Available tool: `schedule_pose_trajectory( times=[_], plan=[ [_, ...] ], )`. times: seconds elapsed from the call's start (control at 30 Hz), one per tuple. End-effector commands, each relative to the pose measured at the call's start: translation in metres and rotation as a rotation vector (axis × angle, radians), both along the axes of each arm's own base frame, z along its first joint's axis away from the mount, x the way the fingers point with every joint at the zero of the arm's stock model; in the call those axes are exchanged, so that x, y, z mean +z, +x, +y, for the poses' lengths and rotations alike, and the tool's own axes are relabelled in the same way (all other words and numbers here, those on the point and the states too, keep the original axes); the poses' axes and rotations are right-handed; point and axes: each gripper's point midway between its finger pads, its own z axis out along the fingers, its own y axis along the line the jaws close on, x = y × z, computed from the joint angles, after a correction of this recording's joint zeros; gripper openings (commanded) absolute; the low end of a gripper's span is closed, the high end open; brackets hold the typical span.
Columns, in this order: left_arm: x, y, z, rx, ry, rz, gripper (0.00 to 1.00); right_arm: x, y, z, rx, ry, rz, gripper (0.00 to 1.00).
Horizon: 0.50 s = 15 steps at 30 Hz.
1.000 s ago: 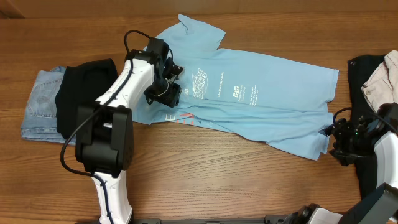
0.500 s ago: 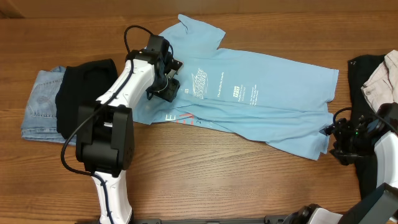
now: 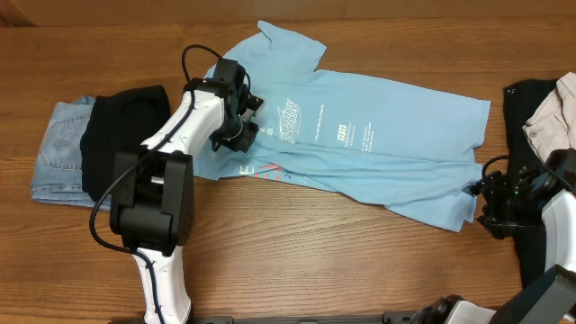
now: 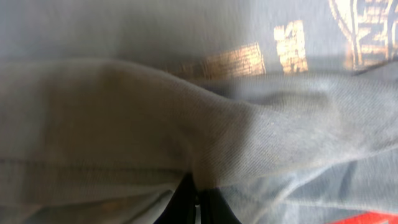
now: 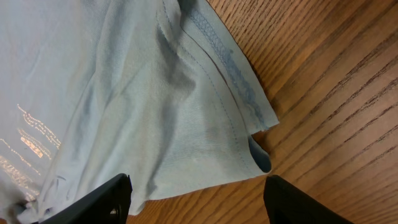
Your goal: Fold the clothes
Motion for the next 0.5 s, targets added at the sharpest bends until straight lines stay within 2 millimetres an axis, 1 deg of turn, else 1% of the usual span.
schedule_pose_trajectory(
  times=[0.0,0.13,0.17,0.2,0.33,0.47],
  plan=[
    [0.028,0.015,-0.002,0.043,-0.012,-0.041,0.04,-0.002,-0.001,0.000,0.013,-0.010,0.003,0.72],
    [0.067,0.041,-0.008,0.046,-0.035,-0.130,0.04,-0.002,0.000,0.000,0.013,-0.011,0.003,0.72],
    [0.074,0.047,-0.010,0.045,-0.041,-0.157,0.04,-0.002,0.000,0.000,0.013,-0.011,0.002,0.72],
    [0.078,0.053,-0.011,0.045,-0.047,-0.179,0.04,-0.002,0.000,0.000,0.013,-0.011,0.002,0.72],
    [0.080,0.066,-0.014,0.046,-0.060,-0.233,0.04,-0.002,-0.001,0.000,0.013,-0.011,0.003,0.72],
    [0.083,0.084,-0.018,0.046,-0.078,-0.302,0.04,-0.002,-0.001,0.000,0.013,-0.011,0.003,0.72]
  ],
)
